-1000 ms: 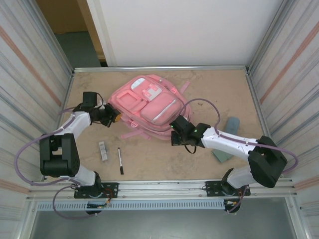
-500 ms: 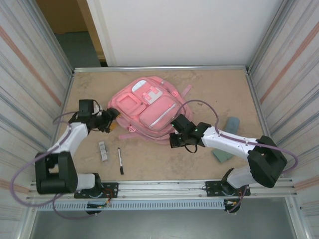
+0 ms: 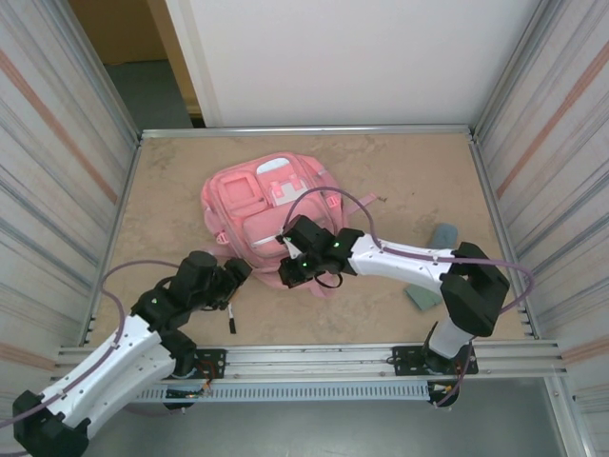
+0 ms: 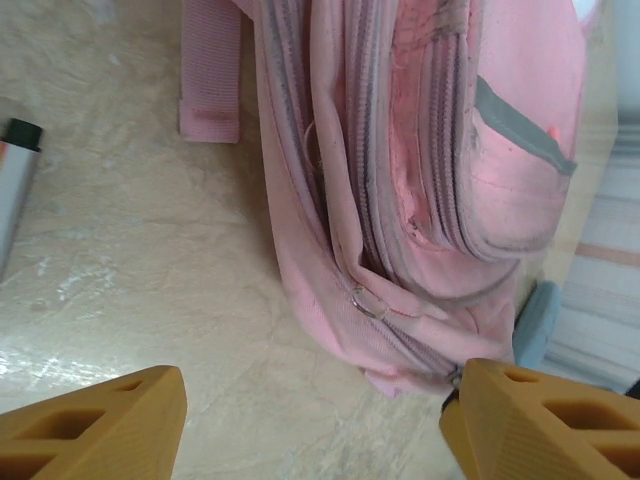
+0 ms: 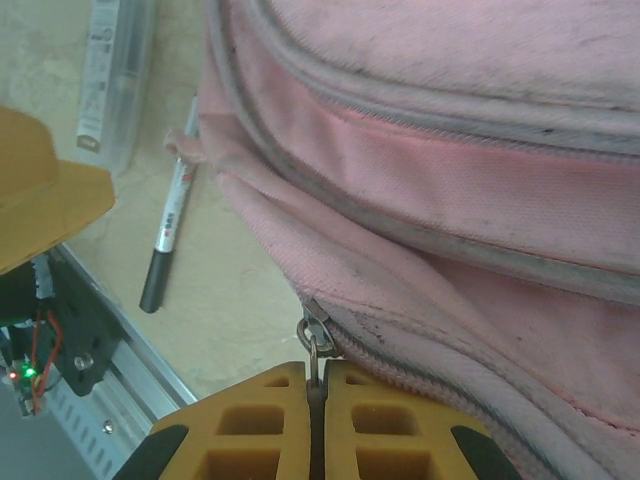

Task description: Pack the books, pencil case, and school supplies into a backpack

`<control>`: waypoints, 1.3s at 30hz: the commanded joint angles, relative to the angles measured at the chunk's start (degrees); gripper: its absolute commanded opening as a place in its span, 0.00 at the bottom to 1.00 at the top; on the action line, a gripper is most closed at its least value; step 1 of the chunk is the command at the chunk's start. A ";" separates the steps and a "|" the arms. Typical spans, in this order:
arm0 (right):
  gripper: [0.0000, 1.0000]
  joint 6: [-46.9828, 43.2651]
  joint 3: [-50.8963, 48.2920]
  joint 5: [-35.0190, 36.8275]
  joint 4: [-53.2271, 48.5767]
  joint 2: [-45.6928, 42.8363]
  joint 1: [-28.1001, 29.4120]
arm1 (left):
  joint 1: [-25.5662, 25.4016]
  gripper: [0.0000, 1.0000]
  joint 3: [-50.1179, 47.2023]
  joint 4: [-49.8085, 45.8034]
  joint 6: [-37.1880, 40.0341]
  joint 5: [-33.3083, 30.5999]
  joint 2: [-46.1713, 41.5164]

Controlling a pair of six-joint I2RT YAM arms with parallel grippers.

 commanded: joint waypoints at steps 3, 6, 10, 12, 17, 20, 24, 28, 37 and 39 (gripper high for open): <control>0.00 -1.31 2.61 -4.61 3.87 1.48 2.29 | -0.46 0.72 1.30 3.52 -3.52 -4.59 7.55; 0.00 -0.92 2.77 -4.56 3.53 1.94 2.95 | -0.72 0.67 2.26 6.54 -3.77 -3.89 13.45; 0.00 -0.43 2.20 -5.29 3.74 1.91 3.92 | -3.15 0.46 2.45 10.95 -5.33 -9.89 17.15; 0.00 -0.44 2.38 -4.25 2.23 2.04 4.14 | -3.17 0.31 3.61 10.90 -4.38 -12.10 18.52; 0.00 0.18 0.12 1.60 -2.86 -0.10 3.53 | -2.99 0.00 8.06 6.70 2.40 -17.47 20.16; 0.00 0.18 -1.91 4.89 -6.17 -2.52 2.13 | -2.23 0.00 9.32 4.61 5.83 -19.39 19.68; 0.00 -0.34 -6.31 7.82 -8.98 -6.42 -0.66 | 3.41 0.00 9.39 6.43 12.98 -13.84 20.17; 0.00 -0.43 -9.99 11.60 -12.17 -9.44 -4.85 | 12.78 0.00 11.91 6.96 21.44 -2.87 24.49; 0.00 -2.89 -10.19 9.69 -10.65 -10.62 -9.08 | 26.30 0.00 27.27 7.31 37.08 11.09 40.09; 0.00 -2.67 -8.21 6.77 -8.59 -8.98 -8.28 | 27.45 0.00 33.38 5.57 38.75 12.54 46.55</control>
